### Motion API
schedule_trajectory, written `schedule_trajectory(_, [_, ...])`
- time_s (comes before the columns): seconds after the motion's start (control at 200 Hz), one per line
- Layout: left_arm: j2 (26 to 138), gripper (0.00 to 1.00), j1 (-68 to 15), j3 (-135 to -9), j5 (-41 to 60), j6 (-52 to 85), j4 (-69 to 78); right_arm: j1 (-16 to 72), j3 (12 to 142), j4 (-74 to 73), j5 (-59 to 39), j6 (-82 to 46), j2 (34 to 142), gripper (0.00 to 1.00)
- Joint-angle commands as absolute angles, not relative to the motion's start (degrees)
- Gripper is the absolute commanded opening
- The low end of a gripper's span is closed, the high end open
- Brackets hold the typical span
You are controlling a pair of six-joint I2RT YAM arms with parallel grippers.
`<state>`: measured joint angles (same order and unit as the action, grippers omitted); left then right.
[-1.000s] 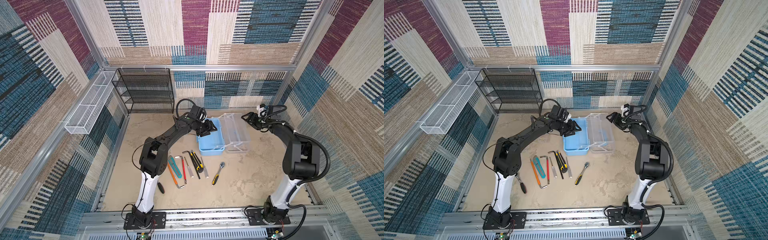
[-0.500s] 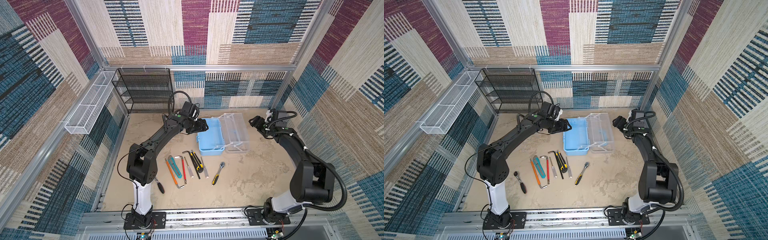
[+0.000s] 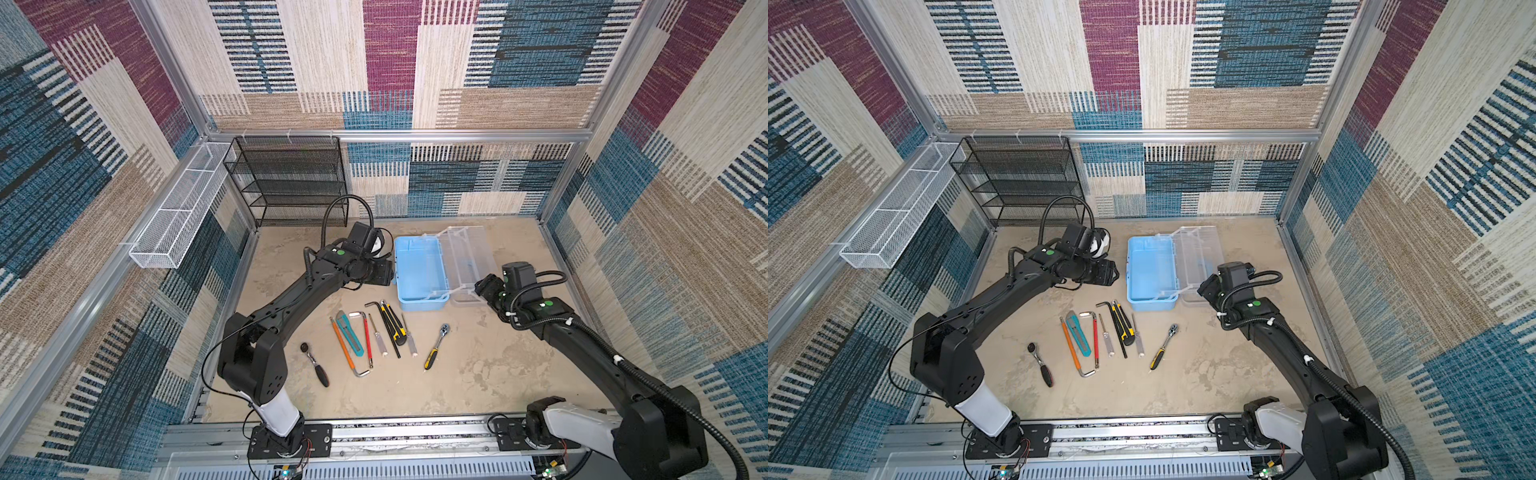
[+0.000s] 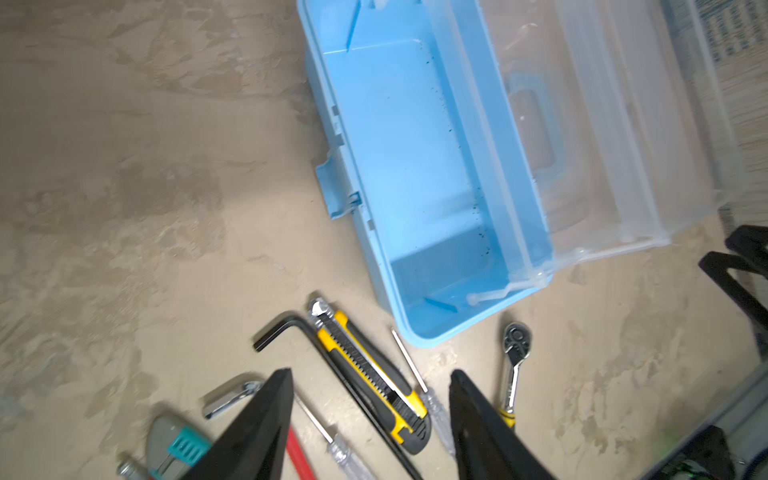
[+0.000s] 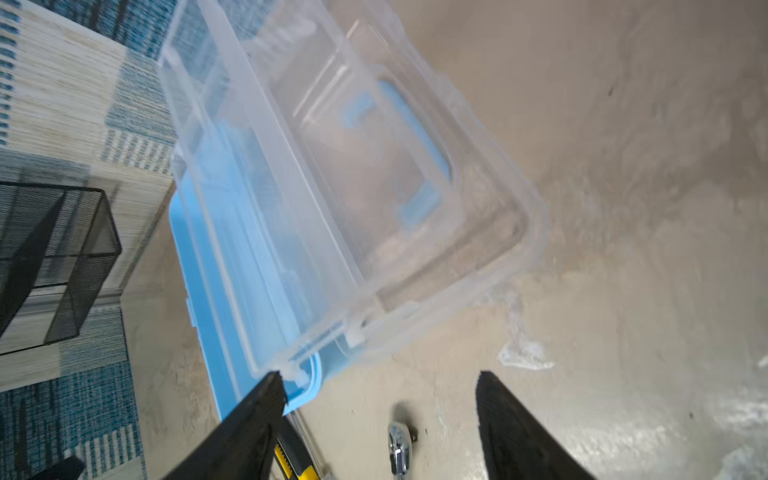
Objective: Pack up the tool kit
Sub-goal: 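Release the opened lid and draw both grippers back toward the tools, then grasp the silver ratchet with the right gripper and lift it toward the box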
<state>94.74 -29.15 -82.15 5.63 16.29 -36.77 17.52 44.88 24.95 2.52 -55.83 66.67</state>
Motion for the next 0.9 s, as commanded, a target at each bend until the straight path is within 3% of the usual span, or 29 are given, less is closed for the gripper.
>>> schedule_trajectory(0.0, [91.14,0.64,-29.03,-77.75,-1.68,12.16,-33.02,23.69,43.65,25.22,9.02,-66.2,67.13,0.74])
schedule_trajectory(0.17, [87.05,0.55,-28.76,-73.36,-4.9,12.81,-34.81,36.16,42.45,24.81,13.77,-76.59,71.79,0.72])
schedule_trajectory(0.346, [83.5,0.54,-28.26,-68.34,-3.6,15.91,-35.65,43.63,41.79,23.91,14.37,-83.63,76.55,0.68])
schedule_trajectory(0.481, [79.61,0.8,-27.42,-63.22,-5.42,18.99,-35.5,46.76,42.65,24.88,12.89,-84.84,80.32,0.64])
schedule_trajectory(0.897, [73.91,0.87,-24.71,-58.47,-4.62,21.0,-37.79,47.99,42.27,22.61,10.62,-82.32,86.74,0.45])
